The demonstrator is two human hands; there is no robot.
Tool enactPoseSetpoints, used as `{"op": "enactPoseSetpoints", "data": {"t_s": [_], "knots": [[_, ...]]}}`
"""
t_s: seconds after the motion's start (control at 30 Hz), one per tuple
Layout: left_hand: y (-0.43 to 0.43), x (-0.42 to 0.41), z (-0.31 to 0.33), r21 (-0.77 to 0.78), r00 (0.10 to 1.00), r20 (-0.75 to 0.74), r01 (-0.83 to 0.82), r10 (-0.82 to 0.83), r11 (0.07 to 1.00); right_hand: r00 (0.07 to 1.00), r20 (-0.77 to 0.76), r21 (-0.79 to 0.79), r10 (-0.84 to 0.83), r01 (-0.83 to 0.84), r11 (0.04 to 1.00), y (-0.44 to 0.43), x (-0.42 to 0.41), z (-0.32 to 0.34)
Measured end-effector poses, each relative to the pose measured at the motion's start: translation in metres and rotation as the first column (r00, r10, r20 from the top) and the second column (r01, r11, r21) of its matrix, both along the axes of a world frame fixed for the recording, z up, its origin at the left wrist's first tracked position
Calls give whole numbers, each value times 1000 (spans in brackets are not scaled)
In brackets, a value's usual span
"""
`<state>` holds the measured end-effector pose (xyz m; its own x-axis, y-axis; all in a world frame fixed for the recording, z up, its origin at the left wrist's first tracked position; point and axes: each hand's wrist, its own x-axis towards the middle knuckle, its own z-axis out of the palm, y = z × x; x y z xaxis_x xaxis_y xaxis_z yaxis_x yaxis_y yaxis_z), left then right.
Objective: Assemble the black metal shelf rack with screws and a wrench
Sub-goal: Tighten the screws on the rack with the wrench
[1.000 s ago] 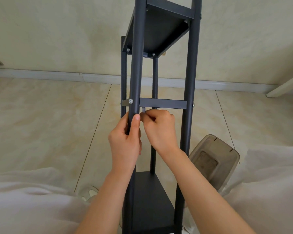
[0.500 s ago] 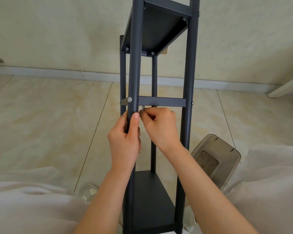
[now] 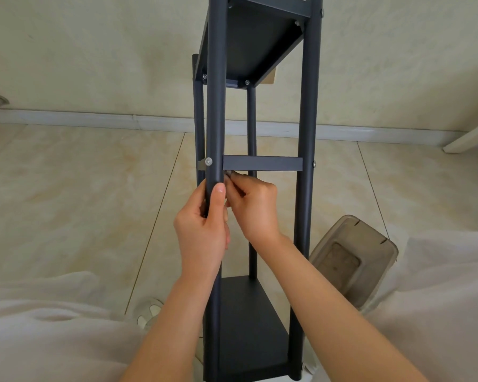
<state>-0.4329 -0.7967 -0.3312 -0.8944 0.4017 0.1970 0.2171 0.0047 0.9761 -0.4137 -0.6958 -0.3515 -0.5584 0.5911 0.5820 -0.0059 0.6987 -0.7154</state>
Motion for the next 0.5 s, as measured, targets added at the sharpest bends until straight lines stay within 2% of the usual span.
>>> {"op": "enactPoseSetpoints", "data": {"t_s": [0.17,0.33,0.43,0.5], "knots": [[-1,0,-1,0,1000,-20,-1,1,1000,998,-53,48,-33,35,998,2,-9,-8],[0,0,-3,-14,1000,-27,3,-4,1000,995,-77,9,-64,65,998,3,-13,-12],[0,1,-3,-24,999,-43,4,-5,1000,1000,-7,-60,-31,30,998,0,-8,-13],[1,2,-2,-27,999,-50,7,-8,1000,993,112,-158,24,-6,987,-2,-1,-14]]}}
